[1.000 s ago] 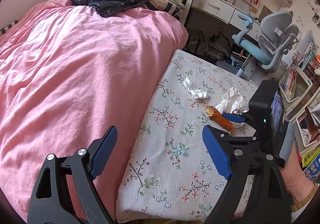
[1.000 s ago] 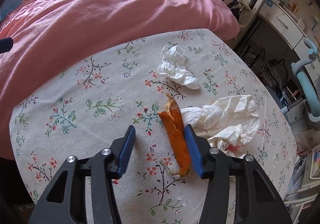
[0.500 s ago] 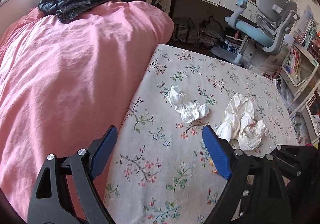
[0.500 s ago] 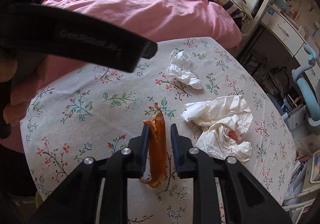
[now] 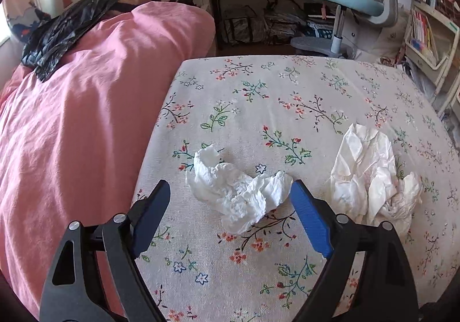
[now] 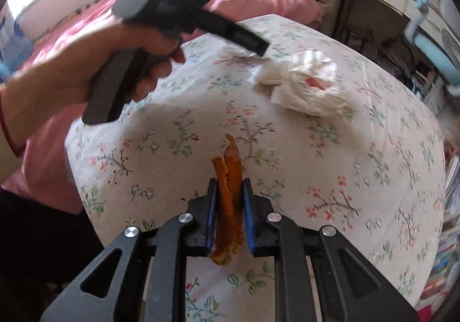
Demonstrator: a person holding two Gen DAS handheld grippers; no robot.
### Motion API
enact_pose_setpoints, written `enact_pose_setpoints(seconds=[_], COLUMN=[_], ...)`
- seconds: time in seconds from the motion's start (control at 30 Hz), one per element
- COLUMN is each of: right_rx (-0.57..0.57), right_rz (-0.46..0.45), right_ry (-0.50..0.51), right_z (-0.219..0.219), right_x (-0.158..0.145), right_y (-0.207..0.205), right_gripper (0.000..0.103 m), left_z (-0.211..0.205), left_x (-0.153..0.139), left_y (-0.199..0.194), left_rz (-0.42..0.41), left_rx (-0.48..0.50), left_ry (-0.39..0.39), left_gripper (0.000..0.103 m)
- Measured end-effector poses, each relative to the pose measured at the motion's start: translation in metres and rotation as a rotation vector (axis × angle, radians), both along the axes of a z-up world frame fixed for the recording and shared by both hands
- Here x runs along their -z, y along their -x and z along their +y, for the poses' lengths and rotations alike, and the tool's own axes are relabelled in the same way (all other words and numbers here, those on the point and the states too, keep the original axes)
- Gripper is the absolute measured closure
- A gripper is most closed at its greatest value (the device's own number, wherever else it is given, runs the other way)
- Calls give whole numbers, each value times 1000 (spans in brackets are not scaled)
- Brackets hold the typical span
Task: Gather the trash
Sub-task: 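Grasp crumpled white tissue with left tool while right tool holds peel, then lift orange peel with right tool while left tool lifts white tissue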
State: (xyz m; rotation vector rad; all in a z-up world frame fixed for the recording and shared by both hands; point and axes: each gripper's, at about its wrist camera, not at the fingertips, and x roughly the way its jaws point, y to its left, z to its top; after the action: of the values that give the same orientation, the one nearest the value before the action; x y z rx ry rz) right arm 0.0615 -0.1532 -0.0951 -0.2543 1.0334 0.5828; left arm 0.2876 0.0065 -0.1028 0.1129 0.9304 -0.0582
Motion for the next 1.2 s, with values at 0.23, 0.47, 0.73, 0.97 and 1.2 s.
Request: enact_pose_setpoints(seconds=[0.23, 0.47, 0.73, 0.97, 1.2], right_rx=[98, 176, 239, 233, 197], right_rz=[11, -4, -25, -43, -29], right_ry=[-132, -248, -425, -488, -467], right_z=[-22, -42, -53, -46, -27], right_x=[-10, -18, -39, -51, -44], right_y=[-17, -18, -7, 29, 76], right_gripper=[85, 85, 85, 85, 85], left_z=[11, 45, 46, 48, 49], left_x=[0, -25, -69, -77, -72], left_y=[16, 77, 172, 239, 282], left_rz=[16, -31, -124, -135, -132], left_rx=[2, -47, -48, -52, -60], left_ry=[111, 292, 329, 347, 364], left_gripper=[85, 87, 87, 87, 87])
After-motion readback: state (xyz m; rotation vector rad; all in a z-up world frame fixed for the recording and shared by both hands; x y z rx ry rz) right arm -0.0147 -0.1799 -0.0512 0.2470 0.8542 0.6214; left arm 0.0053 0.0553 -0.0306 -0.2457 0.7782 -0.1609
